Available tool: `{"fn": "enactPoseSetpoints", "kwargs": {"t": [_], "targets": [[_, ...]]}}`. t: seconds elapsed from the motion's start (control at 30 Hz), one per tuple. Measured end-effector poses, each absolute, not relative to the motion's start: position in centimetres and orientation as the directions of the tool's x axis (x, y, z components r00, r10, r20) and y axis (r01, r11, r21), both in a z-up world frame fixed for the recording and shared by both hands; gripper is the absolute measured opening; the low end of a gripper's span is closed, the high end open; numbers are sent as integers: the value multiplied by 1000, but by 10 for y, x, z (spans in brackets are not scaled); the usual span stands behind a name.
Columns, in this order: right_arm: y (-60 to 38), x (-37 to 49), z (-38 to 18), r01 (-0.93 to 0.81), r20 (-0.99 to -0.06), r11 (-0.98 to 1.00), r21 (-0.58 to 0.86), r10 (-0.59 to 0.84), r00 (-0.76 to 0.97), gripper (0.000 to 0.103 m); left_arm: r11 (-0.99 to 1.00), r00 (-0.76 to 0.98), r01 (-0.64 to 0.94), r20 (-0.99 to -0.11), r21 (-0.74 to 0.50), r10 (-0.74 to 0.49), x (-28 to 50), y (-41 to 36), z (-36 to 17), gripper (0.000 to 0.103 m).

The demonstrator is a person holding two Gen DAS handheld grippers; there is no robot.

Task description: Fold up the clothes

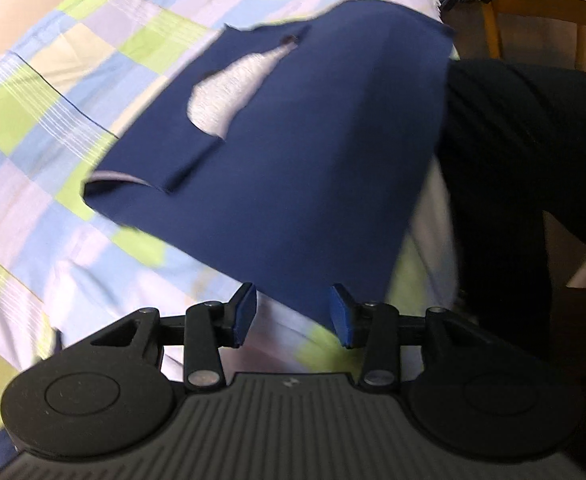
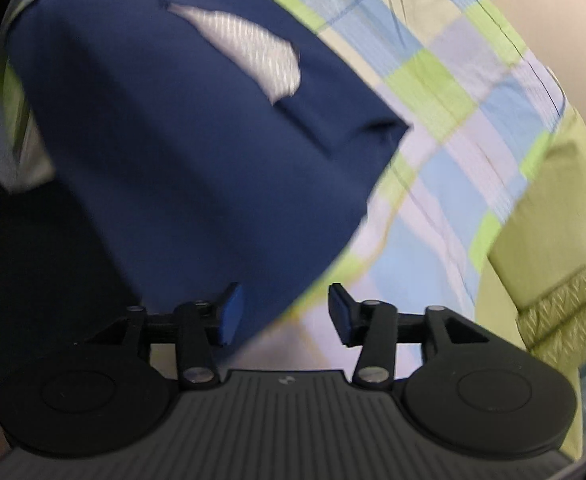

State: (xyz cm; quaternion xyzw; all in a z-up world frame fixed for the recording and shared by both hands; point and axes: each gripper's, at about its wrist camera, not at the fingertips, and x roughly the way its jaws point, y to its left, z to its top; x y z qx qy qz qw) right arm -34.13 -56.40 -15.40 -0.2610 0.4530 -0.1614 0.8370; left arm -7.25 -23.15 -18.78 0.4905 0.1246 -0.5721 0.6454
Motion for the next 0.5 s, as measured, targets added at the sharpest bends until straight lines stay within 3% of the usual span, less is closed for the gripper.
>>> {"fn": "enactPoseSetpoints", "kwargs": {"t": [0.07,0.1,0.23,0.43,0.5], "targets": [[-559,-350,-164,23,-667,792,-610,-530,524,51,-166,356,810,-697,562,-622,-85,-229,-199,48],[-556,-355,-170,14,-663,781,-625,-540,518,59,-188,376,774,-678,604,-631,-90,-228,-204,48],[-544,-358,-190,-54,-648,737,-674,-554,522,73,-276,384,664,-634,695,-672,-105,-222,-221,49],[-543,-357,-219,-133,-597,642,-755,-588,546,75,-308,379,624,-623,718,-685,-112,-217,-231,49],[-546,-353,-227,-145,-575,614,-776,-594,563,80,-305,371,638,-629,707,-683,-115,-217,-230,49]]}}
